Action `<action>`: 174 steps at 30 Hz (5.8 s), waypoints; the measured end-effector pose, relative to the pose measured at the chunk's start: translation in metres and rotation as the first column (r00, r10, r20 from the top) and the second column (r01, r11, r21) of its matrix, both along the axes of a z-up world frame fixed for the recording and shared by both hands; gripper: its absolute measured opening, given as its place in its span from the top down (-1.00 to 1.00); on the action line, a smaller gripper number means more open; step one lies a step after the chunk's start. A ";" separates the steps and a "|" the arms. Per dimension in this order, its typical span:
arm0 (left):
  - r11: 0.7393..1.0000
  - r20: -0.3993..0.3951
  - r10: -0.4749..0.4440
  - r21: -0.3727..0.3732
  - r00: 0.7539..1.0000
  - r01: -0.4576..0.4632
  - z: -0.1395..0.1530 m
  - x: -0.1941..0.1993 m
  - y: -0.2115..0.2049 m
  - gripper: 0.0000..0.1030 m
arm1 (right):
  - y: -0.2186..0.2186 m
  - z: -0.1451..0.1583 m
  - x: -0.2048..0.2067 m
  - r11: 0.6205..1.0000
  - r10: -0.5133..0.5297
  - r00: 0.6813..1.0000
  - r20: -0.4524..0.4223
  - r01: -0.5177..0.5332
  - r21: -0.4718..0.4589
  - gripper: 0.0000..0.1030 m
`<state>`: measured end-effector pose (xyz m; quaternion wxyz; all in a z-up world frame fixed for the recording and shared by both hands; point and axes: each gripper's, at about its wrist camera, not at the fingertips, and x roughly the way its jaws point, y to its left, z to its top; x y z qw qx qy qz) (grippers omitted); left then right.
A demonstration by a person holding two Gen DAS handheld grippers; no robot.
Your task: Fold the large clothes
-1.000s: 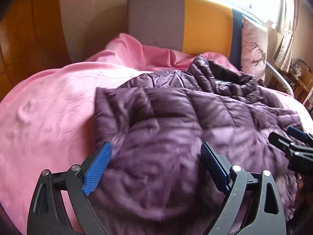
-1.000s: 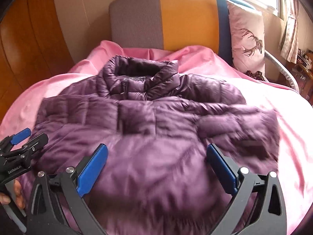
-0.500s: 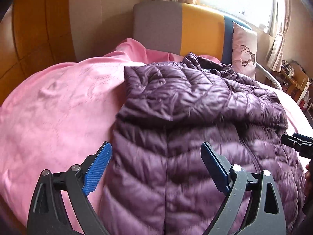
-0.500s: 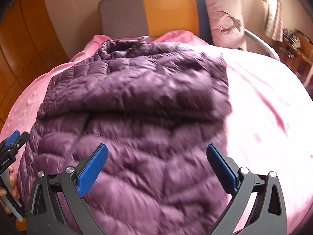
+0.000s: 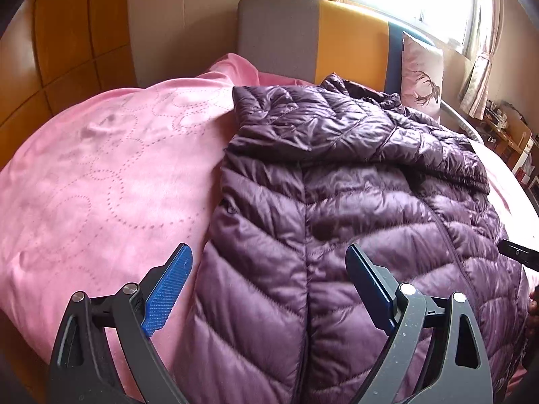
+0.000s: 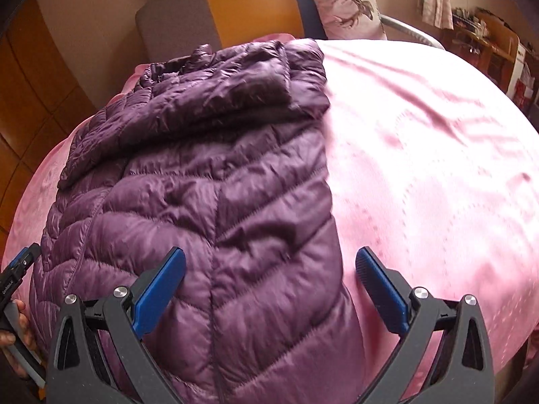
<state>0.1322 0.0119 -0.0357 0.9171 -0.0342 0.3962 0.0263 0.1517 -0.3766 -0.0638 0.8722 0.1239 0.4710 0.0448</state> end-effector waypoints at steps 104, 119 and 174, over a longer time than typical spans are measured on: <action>0.844 -0.142 -0.316 -0.493 0.938 0.210 -0.018 -0.038 0.066 0.87 | -0.061 0.028 -0.089 0.941 0.163 0.986 -0.016 -0.151 0.303 0.65; 0.868 -0.072 -0.274 -0.448 0.959 0.214 0.014 -0.071 0.086 -0.10 | -0.051 0.089 -0.102 0.975 0.196 0.975 0.109 -0.206 0.089 -0.56; 0.953 -0.091 -0.127 -0.288 0.988 0.096 -0.008 0.142 0.068 0.96 | -0.005 0.044 0.140 0.999 -0.032 0.997 0.069 0.034 -0.036 0.74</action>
